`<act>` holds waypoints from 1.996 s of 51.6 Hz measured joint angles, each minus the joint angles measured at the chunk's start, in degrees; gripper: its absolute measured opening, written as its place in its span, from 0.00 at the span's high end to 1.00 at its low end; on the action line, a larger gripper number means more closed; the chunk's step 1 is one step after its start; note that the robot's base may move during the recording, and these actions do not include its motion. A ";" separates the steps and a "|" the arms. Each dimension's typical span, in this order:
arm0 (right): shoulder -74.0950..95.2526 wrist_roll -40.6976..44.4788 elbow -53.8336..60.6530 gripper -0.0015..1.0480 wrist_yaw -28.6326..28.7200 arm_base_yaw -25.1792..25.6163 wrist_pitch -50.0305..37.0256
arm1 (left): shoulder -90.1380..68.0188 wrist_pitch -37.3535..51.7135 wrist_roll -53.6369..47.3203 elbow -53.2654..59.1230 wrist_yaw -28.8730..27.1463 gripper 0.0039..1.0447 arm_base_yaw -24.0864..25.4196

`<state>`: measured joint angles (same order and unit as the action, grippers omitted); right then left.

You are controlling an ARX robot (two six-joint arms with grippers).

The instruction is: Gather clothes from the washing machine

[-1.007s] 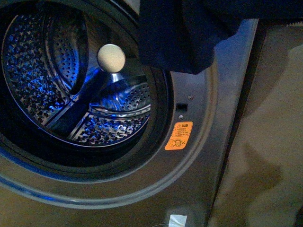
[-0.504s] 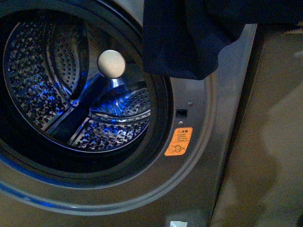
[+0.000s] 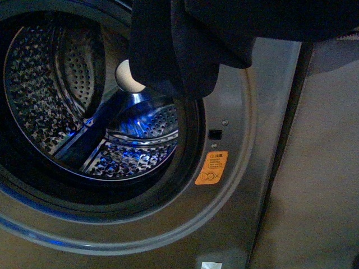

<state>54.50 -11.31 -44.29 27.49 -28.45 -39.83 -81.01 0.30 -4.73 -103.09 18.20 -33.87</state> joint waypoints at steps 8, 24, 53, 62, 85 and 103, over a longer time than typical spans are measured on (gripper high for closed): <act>4.90 -0.31 -4.42 0.07 -5.86 -0.28 -2.08 | 0.00 0.00 0.00 -0.11 -0.04 0.92 0.00; 14.78 1.03 -11.47 0.07 -17.25 -3.30 -6.12 | 0.00 0.00 -0.04 -0.11 -0.28 0.92 0.02; 18.08 14.29 -9.42 0.79 -37.29 -0.31 -34.64 | 0.00 0.02 -0.02 -0.35 -0.11 0.37 0.04; 15.78 13.60 -8.85 0.90 -36.28 5.31 -33.66 | 0.02 0.02 -0.02 -0.37 -0.09 0.17 0.04; 12.55 -6.19 -10.29 0.91 -19.21 55.87 -19.56 | 0.02 0.02 -0.13 -0.44 -0.07 0.06 0.04; 20.06 -8.48 -12.74 0.91 -2.47 76.26 2.91 | 0.02 0.02 -0.13 -0.44 -0.07 0.06 0.04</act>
<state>74.56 -19.79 -57.04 25.02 47.81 -36.93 -80.99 0.32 -4.86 -103.53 18.13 -33.82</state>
